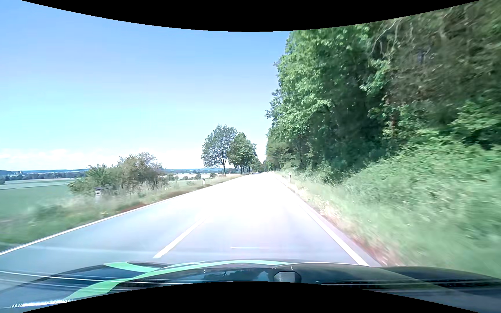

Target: Follow the waypoints while adhering to traffic rules and regulations

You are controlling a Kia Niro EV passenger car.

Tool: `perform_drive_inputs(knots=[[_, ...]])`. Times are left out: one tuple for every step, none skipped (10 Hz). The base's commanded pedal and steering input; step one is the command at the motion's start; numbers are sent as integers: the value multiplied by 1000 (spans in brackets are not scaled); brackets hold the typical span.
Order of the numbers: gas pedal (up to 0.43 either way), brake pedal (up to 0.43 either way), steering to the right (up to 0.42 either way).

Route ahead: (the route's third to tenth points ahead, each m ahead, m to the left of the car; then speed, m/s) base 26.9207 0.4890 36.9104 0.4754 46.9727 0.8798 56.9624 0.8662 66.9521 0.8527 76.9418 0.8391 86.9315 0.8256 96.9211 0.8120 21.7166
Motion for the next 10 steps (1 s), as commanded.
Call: perform_drive_inputs(knots=[[150,0,-2],[157,0,-2],[177,0,-2],[197,0,-2],[228,0,-2],[240,0,-2],[248,0,-2],[248,0,-2],[260,0,-3],[268,0,-3]])
